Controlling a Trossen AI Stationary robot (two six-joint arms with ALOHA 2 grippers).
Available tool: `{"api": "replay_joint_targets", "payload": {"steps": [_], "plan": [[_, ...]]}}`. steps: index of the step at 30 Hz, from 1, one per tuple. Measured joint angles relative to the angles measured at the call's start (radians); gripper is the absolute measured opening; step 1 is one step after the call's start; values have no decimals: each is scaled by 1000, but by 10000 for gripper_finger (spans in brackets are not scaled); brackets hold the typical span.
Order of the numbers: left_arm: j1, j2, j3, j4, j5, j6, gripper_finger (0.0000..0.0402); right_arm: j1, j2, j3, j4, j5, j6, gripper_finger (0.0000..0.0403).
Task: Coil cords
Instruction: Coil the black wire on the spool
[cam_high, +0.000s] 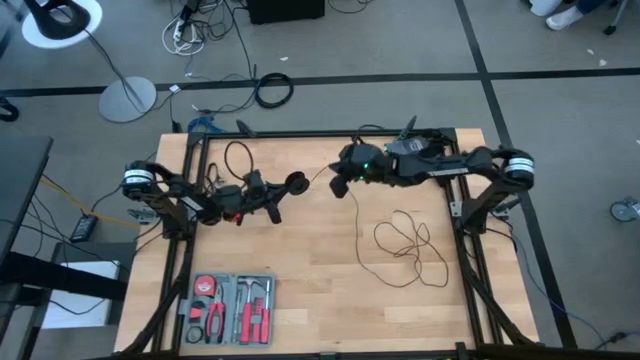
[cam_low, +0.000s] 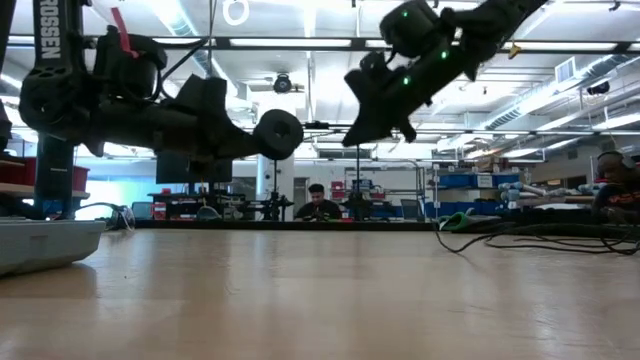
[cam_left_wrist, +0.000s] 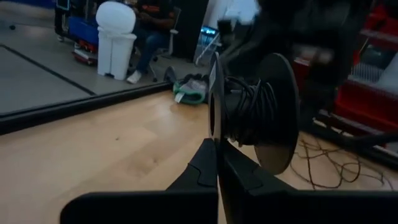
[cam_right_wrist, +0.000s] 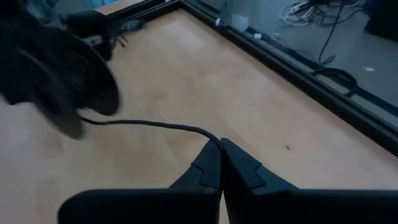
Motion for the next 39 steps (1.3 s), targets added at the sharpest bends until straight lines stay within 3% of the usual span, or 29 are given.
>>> {"api": "replay_joint_targets", "payload": {"steps": [7, 12, 16, 26, 32, 39], "plan": [[0, 0, 107, -247, -26, 53, 3, 22, 33, 189, -214, -26, -6, 0], [0, 0, 208, -470, -118, 51, 3, 75, 78, 286, -238, -27, -43, 0], [0, -1, 261, -550, -156, 64, 3, 113, 115, 317, -217, -24, -56, 0], [0, 0, 325, -547, -184, 105, 3, 176, 257, 321, -95, 3, -135, 0], [0, 1, 258, -379, -131, 77, 3, 183, 275, 296, -100, 24, -139, 0], [-1, 0, 175, -165, -70, 73, 3, 183, 278, 176, 65, 43, -105, 0]]}}
